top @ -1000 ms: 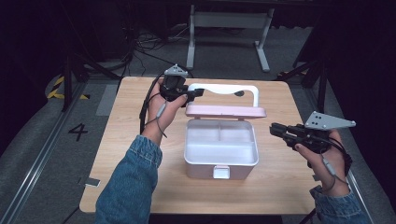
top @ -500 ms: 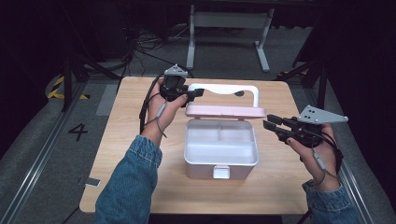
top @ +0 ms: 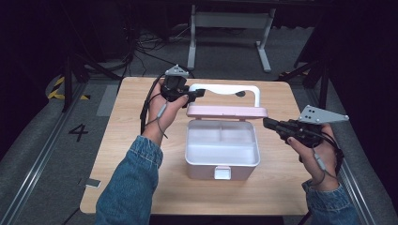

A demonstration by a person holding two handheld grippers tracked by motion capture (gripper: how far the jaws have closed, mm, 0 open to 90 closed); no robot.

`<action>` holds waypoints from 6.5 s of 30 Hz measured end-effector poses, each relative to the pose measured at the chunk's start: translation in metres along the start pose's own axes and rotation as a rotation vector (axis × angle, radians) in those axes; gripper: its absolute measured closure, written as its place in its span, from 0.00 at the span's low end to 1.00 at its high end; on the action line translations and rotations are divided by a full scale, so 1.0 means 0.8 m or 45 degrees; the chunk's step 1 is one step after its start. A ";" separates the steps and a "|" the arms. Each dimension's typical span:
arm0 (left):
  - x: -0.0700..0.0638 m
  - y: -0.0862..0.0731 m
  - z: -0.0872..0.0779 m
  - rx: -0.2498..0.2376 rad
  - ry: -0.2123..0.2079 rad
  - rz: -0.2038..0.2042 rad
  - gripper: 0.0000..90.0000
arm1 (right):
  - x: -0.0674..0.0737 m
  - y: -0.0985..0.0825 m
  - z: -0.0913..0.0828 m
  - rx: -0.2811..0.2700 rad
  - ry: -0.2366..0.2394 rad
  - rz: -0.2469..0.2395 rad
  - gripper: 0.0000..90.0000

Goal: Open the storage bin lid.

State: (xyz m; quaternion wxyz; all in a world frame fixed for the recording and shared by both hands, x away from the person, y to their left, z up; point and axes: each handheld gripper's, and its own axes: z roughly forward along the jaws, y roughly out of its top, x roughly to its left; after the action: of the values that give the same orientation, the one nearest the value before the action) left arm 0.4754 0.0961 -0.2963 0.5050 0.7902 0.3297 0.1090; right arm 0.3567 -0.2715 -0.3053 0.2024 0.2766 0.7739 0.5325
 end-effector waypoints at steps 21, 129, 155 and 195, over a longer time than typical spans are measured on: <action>0.005 -0.017 -0.056 -0.118 0.111 0.046 0.42 | -0.003 0.003 0.009 -0.017 -0.008 0.001 1.00; 0.028 0.008 0.025 -0.110 0.203 0.117 0.64 | -0.057 -0.026 -0.028 -0.039 -0.196 0.147 0.99; 0.068 -0.006 0.071 -0.043 0.172 -0.006 0.55 | -0.064 -0.035 -0.030 -0.007 -0.204 0.167 0.98; 0.097 -0.039 0.111 0.137 0.157 -0.174 0.45 | -0.070 -0.042 -0.028 0.029 -0.204 0.183 0.96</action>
State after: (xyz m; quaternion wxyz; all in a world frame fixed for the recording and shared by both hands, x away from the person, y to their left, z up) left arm 0.5665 0.0890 -0.3776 0.4467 0.7837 0.4188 0.1048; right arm 0.3788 -0.3327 -0.3281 0.2217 0.3752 0.7395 0.5130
